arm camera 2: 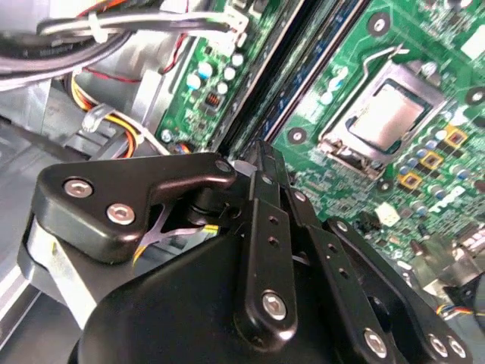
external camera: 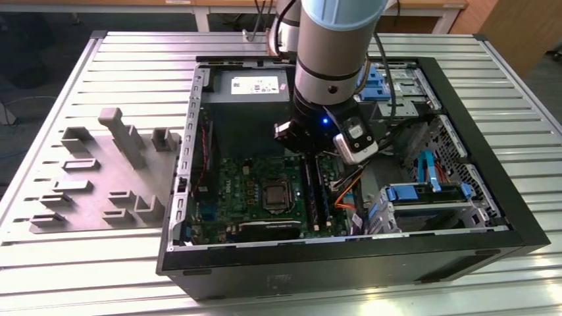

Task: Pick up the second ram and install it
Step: 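Press down the second ram until it locks into place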

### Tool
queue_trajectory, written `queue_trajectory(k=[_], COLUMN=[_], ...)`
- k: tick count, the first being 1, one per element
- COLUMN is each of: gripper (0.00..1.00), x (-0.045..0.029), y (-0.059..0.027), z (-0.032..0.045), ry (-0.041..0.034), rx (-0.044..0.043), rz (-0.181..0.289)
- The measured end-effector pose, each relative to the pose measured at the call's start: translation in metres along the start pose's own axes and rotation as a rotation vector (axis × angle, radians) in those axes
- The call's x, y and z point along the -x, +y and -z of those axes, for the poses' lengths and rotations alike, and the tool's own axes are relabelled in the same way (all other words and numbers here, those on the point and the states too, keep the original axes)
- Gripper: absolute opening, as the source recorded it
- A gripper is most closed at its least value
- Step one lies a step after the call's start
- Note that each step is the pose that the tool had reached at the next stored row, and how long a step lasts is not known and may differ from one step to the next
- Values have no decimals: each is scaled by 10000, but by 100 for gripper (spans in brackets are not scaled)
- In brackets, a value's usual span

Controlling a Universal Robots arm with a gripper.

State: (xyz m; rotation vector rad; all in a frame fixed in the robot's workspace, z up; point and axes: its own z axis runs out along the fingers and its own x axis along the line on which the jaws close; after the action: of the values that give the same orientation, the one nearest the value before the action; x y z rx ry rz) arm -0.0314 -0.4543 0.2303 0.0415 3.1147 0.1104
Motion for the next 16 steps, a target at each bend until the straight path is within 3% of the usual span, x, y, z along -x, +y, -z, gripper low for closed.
queue_trajectory(k=[16], gripper=[11], x=[9], y=[-358], z=[26], ry=[1], rx=[-1], rz=[-1])
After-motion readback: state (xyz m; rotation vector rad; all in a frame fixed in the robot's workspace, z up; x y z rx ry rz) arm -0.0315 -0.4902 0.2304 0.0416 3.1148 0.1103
